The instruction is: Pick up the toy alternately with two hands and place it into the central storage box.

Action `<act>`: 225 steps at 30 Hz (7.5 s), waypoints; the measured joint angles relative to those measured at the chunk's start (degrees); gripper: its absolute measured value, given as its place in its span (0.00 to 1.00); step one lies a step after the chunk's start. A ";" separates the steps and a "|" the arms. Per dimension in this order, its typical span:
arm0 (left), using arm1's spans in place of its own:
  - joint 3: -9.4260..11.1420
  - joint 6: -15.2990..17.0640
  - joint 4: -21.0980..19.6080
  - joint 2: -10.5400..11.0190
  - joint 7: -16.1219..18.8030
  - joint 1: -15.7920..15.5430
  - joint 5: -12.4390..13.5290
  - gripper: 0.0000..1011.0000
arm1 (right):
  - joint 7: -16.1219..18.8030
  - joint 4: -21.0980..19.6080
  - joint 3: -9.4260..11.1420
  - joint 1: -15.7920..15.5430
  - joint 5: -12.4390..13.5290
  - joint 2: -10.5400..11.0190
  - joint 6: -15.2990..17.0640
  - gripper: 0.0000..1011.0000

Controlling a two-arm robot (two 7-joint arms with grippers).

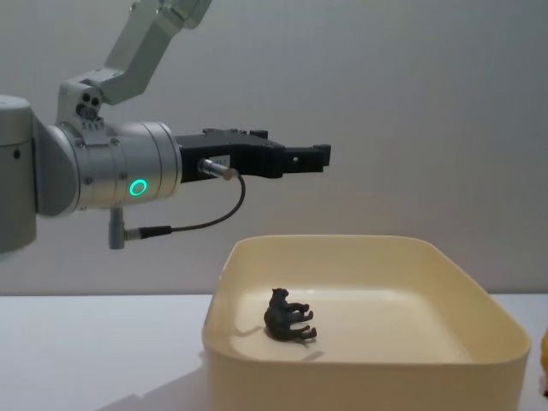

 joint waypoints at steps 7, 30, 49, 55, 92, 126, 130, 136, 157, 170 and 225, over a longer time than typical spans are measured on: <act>0.00 0.00 0.00 0.00 0.00 0.00 0.00 0.99 | 0.47 2.72 0.03 1.33 -1.08 -0.22 0.96 0.99; 0.00 0.00 0.00 0.00 0.00 0.00 0.01 0.99 | 4.19 10.88 -1.74 8.42 -4.03 -3.18 1.35 0.80; 0.00 0.00 0.00 0.00 0.00 0.00 0.01 0.99 | 4.85 12.30 -2.08 9.70 -4.53 -3.72 1.34 0.29; 0.00 0.00 0.00 0.00 0.00 0.00 0.01 0.99 | 4.92 12.46 -2.10 9.83 -4.57 -3.76 1.34 0.29; 0.00 0.00 0.00 0.00 0.00 0.00 0.00 0.99 | 8.84 6.84 -1.53 15.29 -2.23 -5.46 -7.67 0.29; 0.00 0.00 0.00 0.01 0.00 0.00 0.00 0.99 | 22.30 20.29 -10.82 30.94 -11.19 -17.38 -3.84 0.65; 0.00 0.00 0.00 0.00 0.00 0.00 0.00 0.99 | 22.51 21.25 -11.29 31.58 -11.98 -17.90 -3.71 0.76; 0.00 0.00 0.00 0.01 0.00 0.00 0.00 0.99 | 22.30 20.35 -10.69 31.13 -11.14 -17.12 -4.28 0.93; 0.00 0.00 0.00 0.01 -0.01 0.00 0.00 0.99 | 20.08 6.85 -3.39 20.88 -0.54 -7.30 -0.38 0.99; 0.00 0.00 0.00 0.00 0.00 0.00 0.00 0.99 | 19.94 0.67 0.84 10.74 2.80 -0.58 1.44 0.99; 0.00 -0.01 0.00 0.00 0.00 0.00 0.01 0.99 | 18.00 6.36 -1.88 8.15 -5.85 -2.30 2.29 0.99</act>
